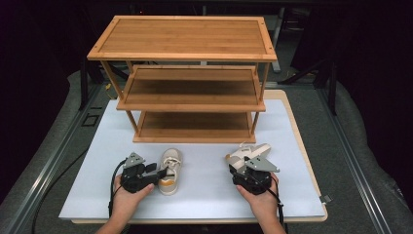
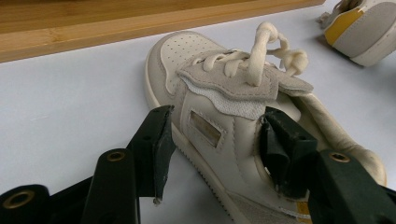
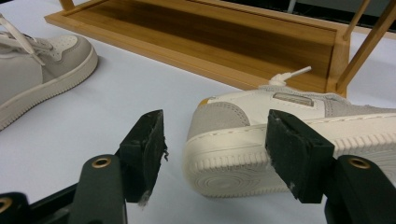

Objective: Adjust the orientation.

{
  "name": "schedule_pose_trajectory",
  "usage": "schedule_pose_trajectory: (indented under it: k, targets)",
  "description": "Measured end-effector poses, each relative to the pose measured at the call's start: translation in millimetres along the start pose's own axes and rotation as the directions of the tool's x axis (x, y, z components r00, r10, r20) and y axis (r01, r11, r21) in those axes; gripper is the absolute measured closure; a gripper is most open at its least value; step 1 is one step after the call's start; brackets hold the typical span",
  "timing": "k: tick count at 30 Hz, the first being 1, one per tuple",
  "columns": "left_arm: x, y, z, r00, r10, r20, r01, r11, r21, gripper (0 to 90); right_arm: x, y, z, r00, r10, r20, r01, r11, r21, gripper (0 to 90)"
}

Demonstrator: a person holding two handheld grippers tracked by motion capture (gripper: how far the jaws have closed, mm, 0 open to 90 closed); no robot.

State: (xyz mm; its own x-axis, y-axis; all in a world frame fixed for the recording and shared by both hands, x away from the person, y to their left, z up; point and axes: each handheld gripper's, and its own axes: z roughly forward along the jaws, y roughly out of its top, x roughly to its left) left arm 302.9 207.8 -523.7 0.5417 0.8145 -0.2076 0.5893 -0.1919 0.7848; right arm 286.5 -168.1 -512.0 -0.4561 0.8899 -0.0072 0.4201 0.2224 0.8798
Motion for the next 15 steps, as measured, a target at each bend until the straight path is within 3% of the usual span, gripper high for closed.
schedule_pose_trajectory:
  k: [7,15]
  targets:
    - [2.2,0.3,0.3,1.0,-0.003,0.007,0.003,1.0,0.004,44.5,0.4,-4.0,-5.5,0.9999,0.01,0.007,-0.01,1.0,0.002,37.7]
    - [3.9,2.5,-3.7,0.9999,-0.001,0.012,0.001,1.0,0.006,43.9,-0.1,-10.4,-17.3,0.9979,0.063,0.013,-0.064,0.998,0.025,38.4]
